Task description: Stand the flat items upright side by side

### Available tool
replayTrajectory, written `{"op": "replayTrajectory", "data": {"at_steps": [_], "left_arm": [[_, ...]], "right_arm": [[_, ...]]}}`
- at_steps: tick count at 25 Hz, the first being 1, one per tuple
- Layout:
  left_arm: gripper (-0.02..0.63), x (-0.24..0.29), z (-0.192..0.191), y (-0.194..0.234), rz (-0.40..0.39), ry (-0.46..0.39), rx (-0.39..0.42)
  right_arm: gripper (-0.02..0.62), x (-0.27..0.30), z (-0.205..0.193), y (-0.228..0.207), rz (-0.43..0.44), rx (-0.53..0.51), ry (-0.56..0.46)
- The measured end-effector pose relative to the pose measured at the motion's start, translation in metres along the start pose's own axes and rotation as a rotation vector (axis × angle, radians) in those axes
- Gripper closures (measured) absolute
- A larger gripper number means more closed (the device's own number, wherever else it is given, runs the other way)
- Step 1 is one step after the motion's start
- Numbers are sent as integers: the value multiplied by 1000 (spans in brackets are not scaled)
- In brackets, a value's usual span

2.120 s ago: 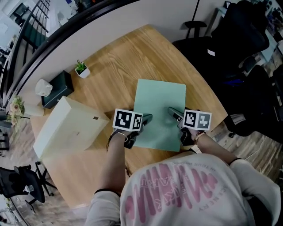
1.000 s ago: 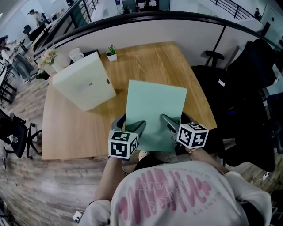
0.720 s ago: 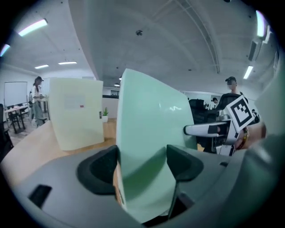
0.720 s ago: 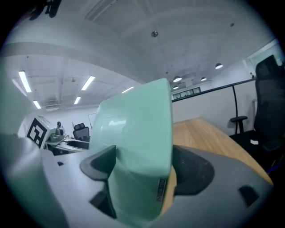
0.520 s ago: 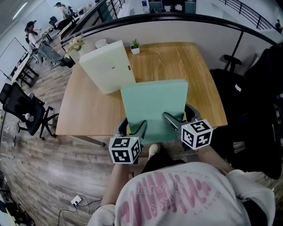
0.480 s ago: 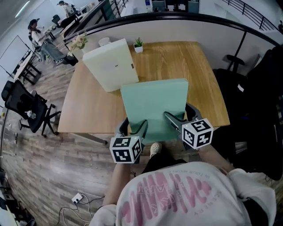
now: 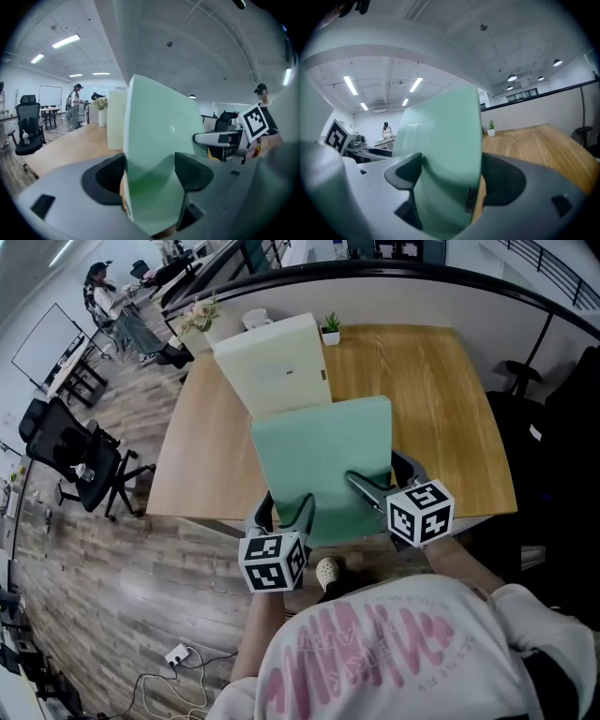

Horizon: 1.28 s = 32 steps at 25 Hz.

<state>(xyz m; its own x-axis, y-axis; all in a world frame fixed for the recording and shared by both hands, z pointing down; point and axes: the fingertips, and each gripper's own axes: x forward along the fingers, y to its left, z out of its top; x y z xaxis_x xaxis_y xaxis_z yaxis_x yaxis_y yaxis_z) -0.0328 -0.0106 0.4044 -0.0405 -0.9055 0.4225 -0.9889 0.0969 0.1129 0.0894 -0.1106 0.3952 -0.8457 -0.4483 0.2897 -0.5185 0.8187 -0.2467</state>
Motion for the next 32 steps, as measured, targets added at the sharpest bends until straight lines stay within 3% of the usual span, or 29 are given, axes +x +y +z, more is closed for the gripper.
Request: {"op": "replayTrajectory", "data": {"at_steps": [10, 14, 19, 32], "left_arm": [[266, 40, 51, 72, -78, -20, 66], [265, 53, 59, 93, -116, -23, 89], [272, 72, 66, 108, -152, -47, 121], [298, 110, 72, 121, -187, -69, 106]], "right_arm": [[204, 78, 40, 9, -59, 6, -46], [204, 101, 53, 12, -88, -36, -72], [204, 115, 64, 11, -132, -111, -107], [199, 142, 66, -13, -212, -203, -35]]}}
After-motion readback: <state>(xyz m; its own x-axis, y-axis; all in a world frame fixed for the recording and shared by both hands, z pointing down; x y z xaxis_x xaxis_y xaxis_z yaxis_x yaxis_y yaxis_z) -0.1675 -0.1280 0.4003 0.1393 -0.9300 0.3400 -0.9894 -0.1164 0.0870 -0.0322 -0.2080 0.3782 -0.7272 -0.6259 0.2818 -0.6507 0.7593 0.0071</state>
